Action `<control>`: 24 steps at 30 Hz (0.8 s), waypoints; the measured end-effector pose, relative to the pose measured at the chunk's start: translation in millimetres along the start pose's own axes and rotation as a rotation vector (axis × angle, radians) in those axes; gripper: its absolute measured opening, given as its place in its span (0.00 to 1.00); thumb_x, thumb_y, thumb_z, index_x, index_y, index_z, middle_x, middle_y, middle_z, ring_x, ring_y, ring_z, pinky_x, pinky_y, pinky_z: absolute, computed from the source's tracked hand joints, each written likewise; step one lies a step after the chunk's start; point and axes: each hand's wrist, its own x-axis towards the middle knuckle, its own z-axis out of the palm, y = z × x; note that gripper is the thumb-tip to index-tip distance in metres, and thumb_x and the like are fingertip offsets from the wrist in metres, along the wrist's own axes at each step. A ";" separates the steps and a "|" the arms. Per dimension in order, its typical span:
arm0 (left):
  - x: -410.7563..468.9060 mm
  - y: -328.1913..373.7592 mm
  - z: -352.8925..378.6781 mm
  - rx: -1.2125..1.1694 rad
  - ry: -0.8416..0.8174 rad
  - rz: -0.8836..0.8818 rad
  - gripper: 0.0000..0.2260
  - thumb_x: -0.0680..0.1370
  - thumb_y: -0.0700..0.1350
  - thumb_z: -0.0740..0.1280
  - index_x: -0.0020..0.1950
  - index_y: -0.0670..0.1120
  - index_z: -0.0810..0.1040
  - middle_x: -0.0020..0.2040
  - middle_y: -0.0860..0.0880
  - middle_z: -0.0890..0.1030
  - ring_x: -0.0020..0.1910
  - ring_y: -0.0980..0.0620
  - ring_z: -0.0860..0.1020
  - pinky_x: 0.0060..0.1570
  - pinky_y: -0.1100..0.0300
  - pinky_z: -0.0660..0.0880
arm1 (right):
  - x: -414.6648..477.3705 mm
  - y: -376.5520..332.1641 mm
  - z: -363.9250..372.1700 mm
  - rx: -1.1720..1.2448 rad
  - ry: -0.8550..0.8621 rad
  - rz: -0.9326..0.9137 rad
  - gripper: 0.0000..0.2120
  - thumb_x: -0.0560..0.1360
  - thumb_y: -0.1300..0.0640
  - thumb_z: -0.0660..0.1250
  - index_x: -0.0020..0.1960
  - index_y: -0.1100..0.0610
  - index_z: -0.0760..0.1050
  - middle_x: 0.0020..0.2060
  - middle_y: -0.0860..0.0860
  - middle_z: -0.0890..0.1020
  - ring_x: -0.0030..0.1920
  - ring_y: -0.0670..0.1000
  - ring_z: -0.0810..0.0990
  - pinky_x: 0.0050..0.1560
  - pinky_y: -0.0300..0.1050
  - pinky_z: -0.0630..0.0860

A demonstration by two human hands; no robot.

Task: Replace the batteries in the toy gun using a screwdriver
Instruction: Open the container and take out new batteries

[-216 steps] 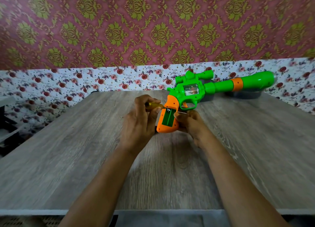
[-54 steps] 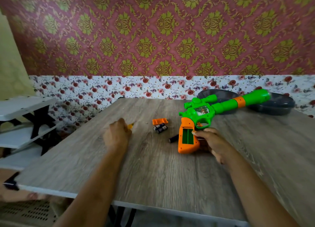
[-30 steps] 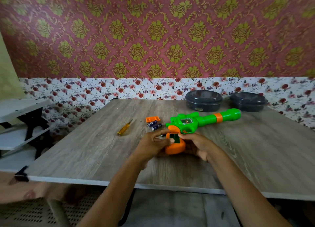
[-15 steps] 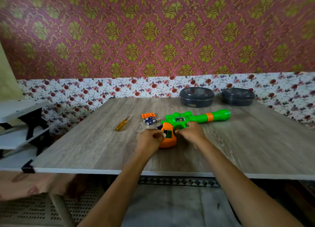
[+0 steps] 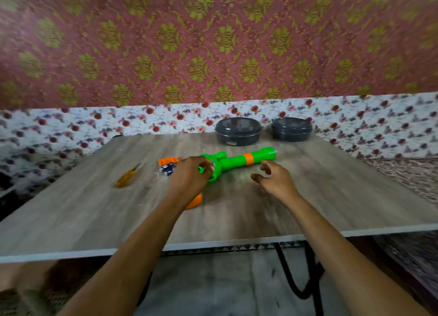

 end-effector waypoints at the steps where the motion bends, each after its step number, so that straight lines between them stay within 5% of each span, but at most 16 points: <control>1: 7.8 8.9 9.2 -0.002 -0.028 0.031 0.10 0.74 0.47 0.66 0.51 0.45 0.83 0.50 0.43 0.84 0.50 0.44 0.80 0.49 0.55 0.74 | 1.9 8.8 -10.6 -0.012 0.022 0.010 0.26 0.73 0.52 0.69 0.67 0.60 0.68 0.63 0.55 0.76 0.63 0.55 0.74 0.62 0.46 0.69; 12: 114.3 100.7 145.1 -0.031 -0.209 0.256 0.11 0.75 0.43 0.67 0.56 0.46 0.81 0.58 0.45 0.81 0.59 0.45 0.77 0.58 0.56 0.71 | 55.9 108.7 -97.5 -0.208 0.137 0.169 0.29 0.76 0.46 0.63 0.73 0.55 0.60 0.71 0.54 0.67 0.70 0.55 0.66 0.68 0.47 0.63; 18: 206.9 128.6 211.8 0.180 -0.348 0.356 0.18 0.75 0.47 0.66 0.64 0.44 0.73 0.62 0.42 0.77 0.58 0.42 0.75 0.53 0.57 0.71 | 113.9 140.0 -110.5 -0.320 0.059 0.190 0.32 0.77 0.44 0.60 0.74 0.58 0.54 0.73 0.56 0.62 0.72 0.56 0.62 0.70 0.48 0.61; 20: 235.2 127.6 231.7 0.260 -0.432 0.340 0.26 0.75 0.51 0.67 0.70 0.44 0.67 0.68 0.41 0.72 0.64 0.41 0.71 0.62 0.52 0.70 | 130.2 147.4 -111.8 -0.388 0.002 0.194 0.33 0.77 0.43 0.58 0.75 0.59 0.52 0.75 0.56 0.57 0.73 0.56 0.59 0.71 0.48 0.59; 24: 272.8 120.2 259.0 0.544 -0.548 0.332 0.41 0.75 0.61 0.64 0.78 0.47 0.45 0.78 0.44 0.45 0.77 0.43 0.44 0.74 0.44 0.48 | 142.9 159.4 -110.6 -0.410 -0.051 0.210 0.33 0.78 0.42 0.55 0.75 0.59 0.51 0.76 0.55 0.52 0.74 0.56 0.56 0.72 0.50 0.57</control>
